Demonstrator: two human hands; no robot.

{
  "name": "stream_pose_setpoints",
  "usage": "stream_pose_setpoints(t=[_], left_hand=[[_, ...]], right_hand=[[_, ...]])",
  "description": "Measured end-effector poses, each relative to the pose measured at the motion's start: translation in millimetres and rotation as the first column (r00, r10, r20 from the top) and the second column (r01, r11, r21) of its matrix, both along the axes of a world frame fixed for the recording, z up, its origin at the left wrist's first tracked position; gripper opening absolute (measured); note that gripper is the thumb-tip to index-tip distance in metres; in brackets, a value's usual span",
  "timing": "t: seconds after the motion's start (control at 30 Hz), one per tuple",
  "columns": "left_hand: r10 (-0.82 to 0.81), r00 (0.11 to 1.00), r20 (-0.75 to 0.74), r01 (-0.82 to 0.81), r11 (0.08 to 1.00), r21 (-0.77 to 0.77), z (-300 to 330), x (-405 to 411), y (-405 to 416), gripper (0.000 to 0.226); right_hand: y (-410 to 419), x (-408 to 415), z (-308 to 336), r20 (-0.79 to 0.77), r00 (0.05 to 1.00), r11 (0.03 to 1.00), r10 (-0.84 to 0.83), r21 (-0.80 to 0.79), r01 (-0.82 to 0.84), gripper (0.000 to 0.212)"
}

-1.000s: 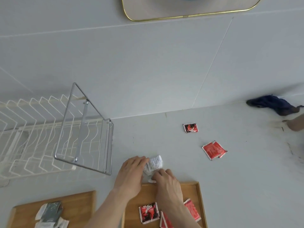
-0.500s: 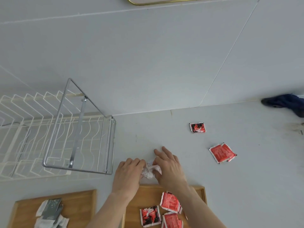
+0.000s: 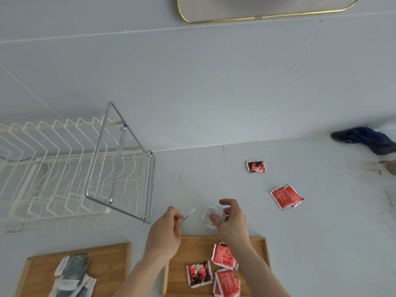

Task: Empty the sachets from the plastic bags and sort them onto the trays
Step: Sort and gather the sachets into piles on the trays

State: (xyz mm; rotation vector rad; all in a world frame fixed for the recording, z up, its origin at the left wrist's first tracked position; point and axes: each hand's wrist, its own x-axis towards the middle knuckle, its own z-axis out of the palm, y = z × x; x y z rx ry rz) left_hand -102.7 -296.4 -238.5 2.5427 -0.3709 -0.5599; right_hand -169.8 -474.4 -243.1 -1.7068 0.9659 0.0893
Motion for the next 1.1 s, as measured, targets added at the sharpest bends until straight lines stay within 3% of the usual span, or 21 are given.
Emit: stream_pose_setpoints(t=[0.2, 0.33, 0.47, 0.83, 0.9, 0.93, 1.03, 1.1], left_hand=[[0.198, 0.942, -0.272, -0.271, 0.926, -0.264, 8, -10, 32, 0.011], [0.235, 0.927, -0.293, -0.327, 0.889, -0.322, 10, -16, 75, 0.013], [0.262, 0.905, -0.334, -0.372, 0.869, -0.326, 8, -17, 137, 0.014], [0.361, 0.897, -0.254, -0.415, 0.886, -0.207, 19, 2, 294, 0.009], [0.339, 0.924, -0.176, -0.364, 0.920, -0.144, 20, 6, 312, 0.002], [0.326, 0.938, -0.119, -0.337, 0.937, -0.092, 19, 7, 321, 0.004], [0.254, 0.965, 0.059, -0.256, 0.966, 0.031, 20, 5, 341, 0.016], [0.204, 0.974, 0.103, -0.210, 0.976, 0.059, 21, 5, 348, 0.025]], right_hand=[[31, -5, 10, -0.031, 0.998, 0.986, -0.052, 0.158, 0.057, 0.030], [69, -6, 16, -0.044, 0.999, 0.981, -0.025, 0.191, 0.033, 0.030], [120, -4, 21, -0.065, 0.998, 0.985, 0.019, 0.175, -0.007, 0.030], [282, 23, 25, -0.075, 0.986, 0.974, 0.147, 0.186, -0.131, 0.022], [301, 27, 26, -0.073, 0.985, 0.983, 0.158, 0.103, -0.151, 0.025], [307, 27, 25, -0.092, 0.976, 0.980, 0.195, -0.016, -0.197, 0.028], [321, 21, 30, -0.177, 0.933, 0.856, 0.314, -0.372, -0.358, 0.039], [325, 15, 33, -0.198, 0.913, 0.784, 0.356, -0.470, -0.407, 0.043]])
